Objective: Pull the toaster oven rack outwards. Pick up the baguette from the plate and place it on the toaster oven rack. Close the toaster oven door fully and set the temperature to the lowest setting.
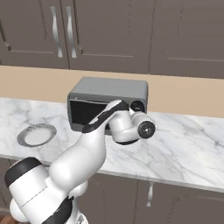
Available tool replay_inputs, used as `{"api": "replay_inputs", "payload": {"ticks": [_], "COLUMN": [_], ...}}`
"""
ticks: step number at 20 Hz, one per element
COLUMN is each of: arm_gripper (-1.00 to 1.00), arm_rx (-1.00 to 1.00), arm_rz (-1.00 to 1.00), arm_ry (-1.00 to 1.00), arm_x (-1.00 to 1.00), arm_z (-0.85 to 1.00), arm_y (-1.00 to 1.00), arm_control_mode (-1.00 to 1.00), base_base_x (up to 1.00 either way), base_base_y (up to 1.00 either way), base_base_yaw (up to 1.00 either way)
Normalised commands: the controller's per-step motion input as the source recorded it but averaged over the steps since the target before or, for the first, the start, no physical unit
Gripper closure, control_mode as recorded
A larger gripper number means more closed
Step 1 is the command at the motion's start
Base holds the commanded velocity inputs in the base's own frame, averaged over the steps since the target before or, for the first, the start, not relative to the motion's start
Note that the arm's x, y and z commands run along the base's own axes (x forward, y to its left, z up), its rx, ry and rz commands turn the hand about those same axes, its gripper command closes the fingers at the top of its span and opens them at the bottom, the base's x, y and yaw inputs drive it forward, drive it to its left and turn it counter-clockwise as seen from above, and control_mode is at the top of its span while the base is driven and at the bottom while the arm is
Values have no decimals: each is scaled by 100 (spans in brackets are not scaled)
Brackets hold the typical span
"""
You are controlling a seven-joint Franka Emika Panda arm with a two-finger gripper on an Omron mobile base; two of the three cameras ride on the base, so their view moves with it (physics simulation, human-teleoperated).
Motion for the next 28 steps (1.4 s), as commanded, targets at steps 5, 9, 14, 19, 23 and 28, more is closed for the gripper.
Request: {"api": "replay_inputs", "payload": {"ticks": [5,9,14,19,23,28], "arm_gripper": [-100,-100,-100,-100,-100,-100], "arm_rx": [0,4,11,14,9,4], "arm_rz": [4,9,9,8,2,0], "arm_ry": [0,0,0,0,0,0], "arm_x": [20,26,0,2,0,1], "arm_z": [0,0,0,0,1,0], "arm_y": [0,-5,-7,-11,-4,0], "arm_control_mode": [-100,-100,-100,-100,-100,-100], "base_base_x": [0,0,0,0,0,0], "base_base_y": [0,0,0,0,0,0], "base_base_yaw": [0,0,0,0,0,0]}}
